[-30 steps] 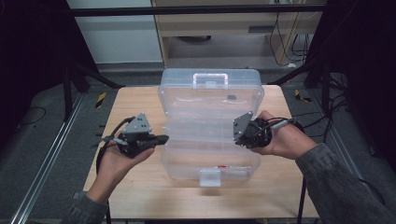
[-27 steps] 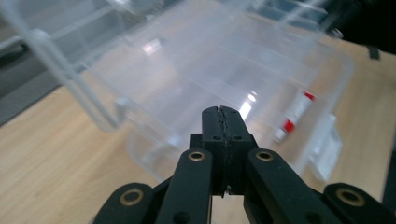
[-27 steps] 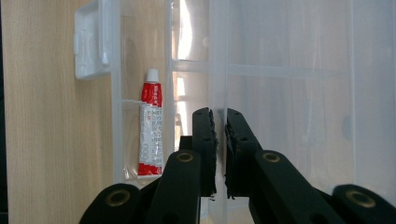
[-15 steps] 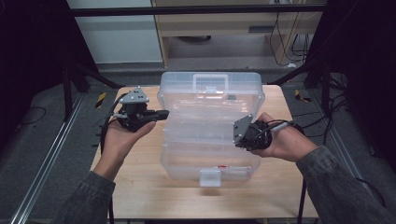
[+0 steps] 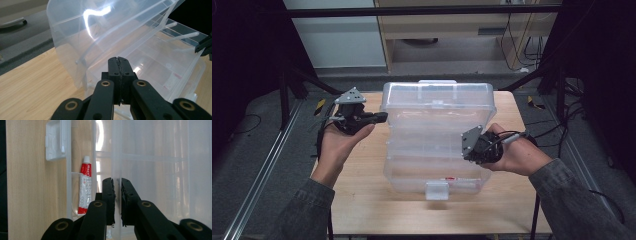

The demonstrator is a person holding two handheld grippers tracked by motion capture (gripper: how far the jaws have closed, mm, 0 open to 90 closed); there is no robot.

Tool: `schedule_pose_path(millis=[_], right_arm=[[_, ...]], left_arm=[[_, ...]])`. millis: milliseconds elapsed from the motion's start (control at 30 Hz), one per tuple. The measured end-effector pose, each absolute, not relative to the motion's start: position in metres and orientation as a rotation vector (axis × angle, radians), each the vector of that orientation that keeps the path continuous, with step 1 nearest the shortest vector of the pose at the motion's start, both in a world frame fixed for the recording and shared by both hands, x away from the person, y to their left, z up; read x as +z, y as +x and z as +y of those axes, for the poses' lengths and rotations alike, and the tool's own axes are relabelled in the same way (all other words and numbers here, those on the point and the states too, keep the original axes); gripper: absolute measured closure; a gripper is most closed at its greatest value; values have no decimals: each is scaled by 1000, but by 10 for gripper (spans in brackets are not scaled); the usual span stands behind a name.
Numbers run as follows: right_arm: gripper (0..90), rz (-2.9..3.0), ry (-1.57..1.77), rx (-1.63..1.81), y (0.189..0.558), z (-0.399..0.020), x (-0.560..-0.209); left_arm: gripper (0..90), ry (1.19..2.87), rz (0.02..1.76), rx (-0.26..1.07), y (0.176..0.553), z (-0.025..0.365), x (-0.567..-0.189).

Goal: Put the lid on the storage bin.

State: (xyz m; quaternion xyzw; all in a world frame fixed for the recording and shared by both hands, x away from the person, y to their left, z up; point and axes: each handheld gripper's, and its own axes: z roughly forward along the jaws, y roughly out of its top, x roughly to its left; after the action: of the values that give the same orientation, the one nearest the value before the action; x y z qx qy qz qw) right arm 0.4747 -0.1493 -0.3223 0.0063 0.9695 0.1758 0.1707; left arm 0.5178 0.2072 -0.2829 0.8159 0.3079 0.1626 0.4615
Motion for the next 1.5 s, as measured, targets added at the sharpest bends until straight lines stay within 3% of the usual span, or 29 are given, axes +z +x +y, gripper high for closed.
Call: schedule_pose_path(millis=[367,833,1500], right_arm=[[802,2751,20,535,469,-152,-329],[408,2651,121,659,447,-156,-330],[247,2546,320,726,428,-190,-332]], left_arm=[[898,2008,762,380,512,210,-294],[898,2027,744,365,497,213,-305],[898,2046,721,349,481,214,-321]])
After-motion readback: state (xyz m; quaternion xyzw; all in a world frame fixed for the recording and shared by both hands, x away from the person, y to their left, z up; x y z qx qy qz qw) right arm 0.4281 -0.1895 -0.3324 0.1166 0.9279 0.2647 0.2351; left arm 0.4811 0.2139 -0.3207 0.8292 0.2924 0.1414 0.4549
